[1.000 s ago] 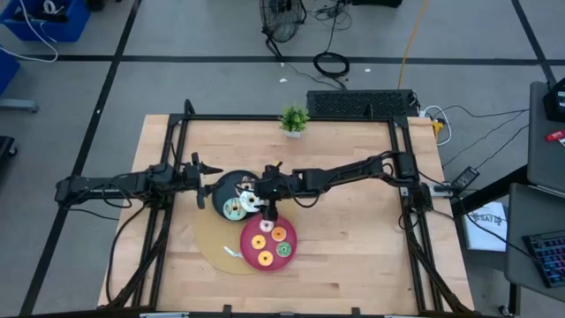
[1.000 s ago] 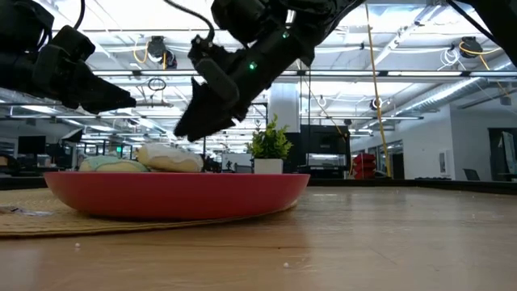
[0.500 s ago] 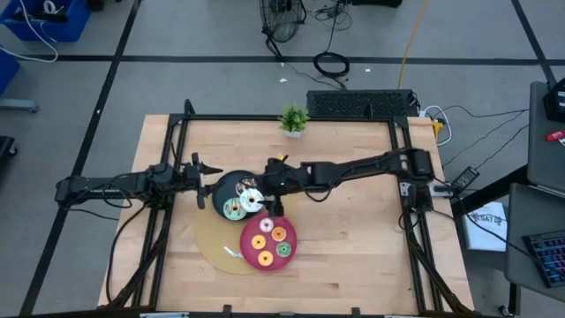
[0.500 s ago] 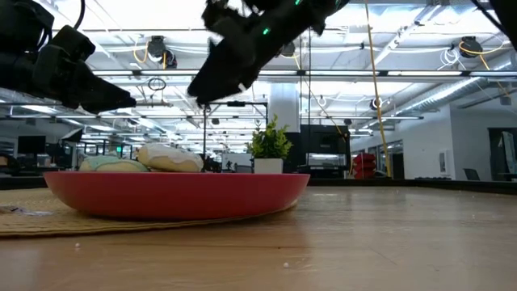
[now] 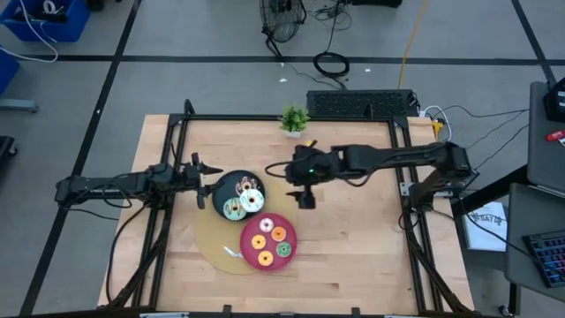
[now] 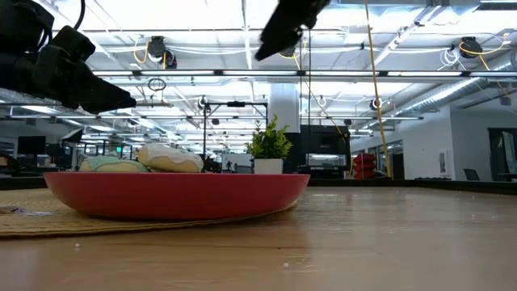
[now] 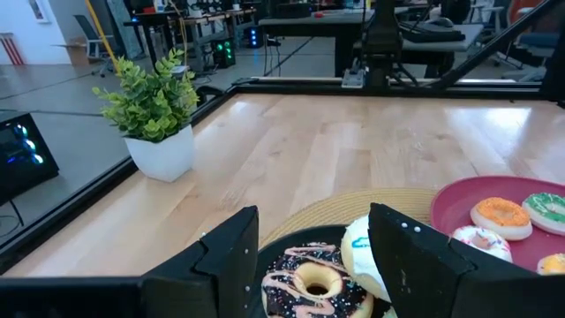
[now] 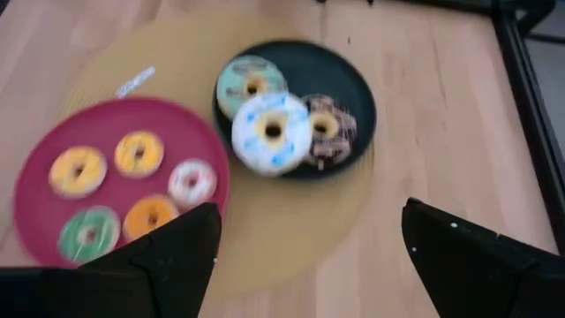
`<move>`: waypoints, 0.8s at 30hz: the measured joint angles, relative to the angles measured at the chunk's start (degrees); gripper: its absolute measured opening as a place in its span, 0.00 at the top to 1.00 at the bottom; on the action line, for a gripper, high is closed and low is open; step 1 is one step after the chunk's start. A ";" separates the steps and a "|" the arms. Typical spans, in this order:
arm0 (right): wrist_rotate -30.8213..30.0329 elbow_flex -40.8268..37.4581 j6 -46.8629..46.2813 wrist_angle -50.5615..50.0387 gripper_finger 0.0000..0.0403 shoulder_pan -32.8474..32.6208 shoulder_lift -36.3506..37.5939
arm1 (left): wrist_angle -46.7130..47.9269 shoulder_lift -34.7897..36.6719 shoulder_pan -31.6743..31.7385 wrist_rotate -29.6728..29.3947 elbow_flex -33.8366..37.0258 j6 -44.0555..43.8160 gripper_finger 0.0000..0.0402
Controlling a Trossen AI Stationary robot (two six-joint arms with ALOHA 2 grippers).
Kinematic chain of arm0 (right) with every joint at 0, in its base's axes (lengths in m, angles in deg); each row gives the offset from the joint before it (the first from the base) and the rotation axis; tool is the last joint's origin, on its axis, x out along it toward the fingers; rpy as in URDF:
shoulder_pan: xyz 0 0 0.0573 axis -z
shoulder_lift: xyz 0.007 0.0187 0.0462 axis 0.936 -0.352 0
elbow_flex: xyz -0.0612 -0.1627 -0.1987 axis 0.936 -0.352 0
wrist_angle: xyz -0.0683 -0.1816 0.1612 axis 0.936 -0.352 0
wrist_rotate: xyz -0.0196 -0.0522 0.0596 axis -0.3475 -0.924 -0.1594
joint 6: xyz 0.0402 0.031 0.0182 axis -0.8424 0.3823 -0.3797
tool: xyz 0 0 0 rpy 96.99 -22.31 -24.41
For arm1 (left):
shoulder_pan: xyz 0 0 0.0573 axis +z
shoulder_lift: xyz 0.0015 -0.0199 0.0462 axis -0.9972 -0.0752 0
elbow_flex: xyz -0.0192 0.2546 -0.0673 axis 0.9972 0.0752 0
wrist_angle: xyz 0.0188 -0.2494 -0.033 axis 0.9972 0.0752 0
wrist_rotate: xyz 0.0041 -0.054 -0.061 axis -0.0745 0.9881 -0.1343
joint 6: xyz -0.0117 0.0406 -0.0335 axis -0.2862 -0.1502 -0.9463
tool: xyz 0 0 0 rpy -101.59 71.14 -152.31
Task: Pick & Place donuts
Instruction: Return to Home Position
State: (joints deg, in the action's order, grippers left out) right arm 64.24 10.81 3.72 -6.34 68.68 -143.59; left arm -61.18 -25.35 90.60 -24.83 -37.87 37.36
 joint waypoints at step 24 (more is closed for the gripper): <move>0.04 -13.55 -7.85 -6.47 0.18 0.20 16.43 | 0.06 0.00 0.00 0.00 -0.02 0.01 0.47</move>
State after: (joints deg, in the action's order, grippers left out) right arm 64.28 -2.74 -4.13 -12.82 68.89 -127.16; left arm -61.12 -25.35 90.60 -24.83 -37.89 37.37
